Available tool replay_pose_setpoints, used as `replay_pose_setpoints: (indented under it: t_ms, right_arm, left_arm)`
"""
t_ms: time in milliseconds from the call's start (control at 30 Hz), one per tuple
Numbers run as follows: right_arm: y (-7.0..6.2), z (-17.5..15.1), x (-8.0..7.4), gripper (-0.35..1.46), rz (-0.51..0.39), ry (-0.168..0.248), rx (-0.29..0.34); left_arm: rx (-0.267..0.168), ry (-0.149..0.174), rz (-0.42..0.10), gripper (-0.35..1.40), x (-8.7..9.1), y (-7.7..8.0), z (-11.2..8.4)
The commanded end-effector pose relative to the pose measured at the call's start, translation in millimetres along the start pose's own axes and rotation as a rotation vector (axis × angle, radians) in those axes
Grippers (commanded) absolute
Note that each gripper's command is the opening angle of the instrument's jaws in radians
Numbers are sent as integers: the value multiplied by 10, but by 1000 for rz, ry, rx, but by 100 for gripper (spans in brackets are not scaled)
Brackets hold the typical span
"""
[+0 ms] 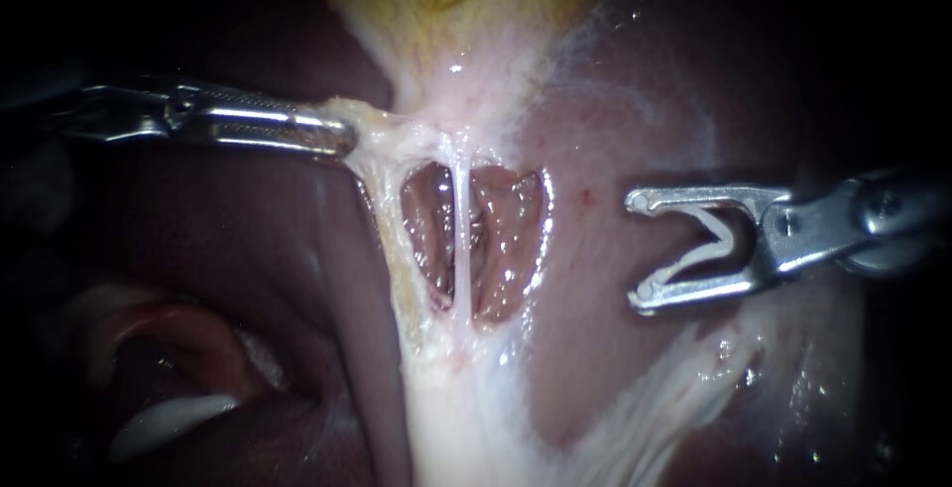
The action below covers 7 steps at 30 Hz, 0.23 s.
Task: Grabbing gallbladder
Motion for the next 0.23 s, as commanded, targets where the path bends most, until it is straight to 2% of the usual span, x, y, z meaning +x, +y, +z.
replay_pose_setpoints:
  t_ms: [33, 233]
  right_arm:
    - [0, 0, 0, 44, 0, 0, 0]
    - [0, 0, 0, 44, 0, 0, 0]
  left_arm:
    - [-1, 0, 0, -35, 0, 0, 1]
    - [-1, 0, 0, -35, 1, 0, 1]
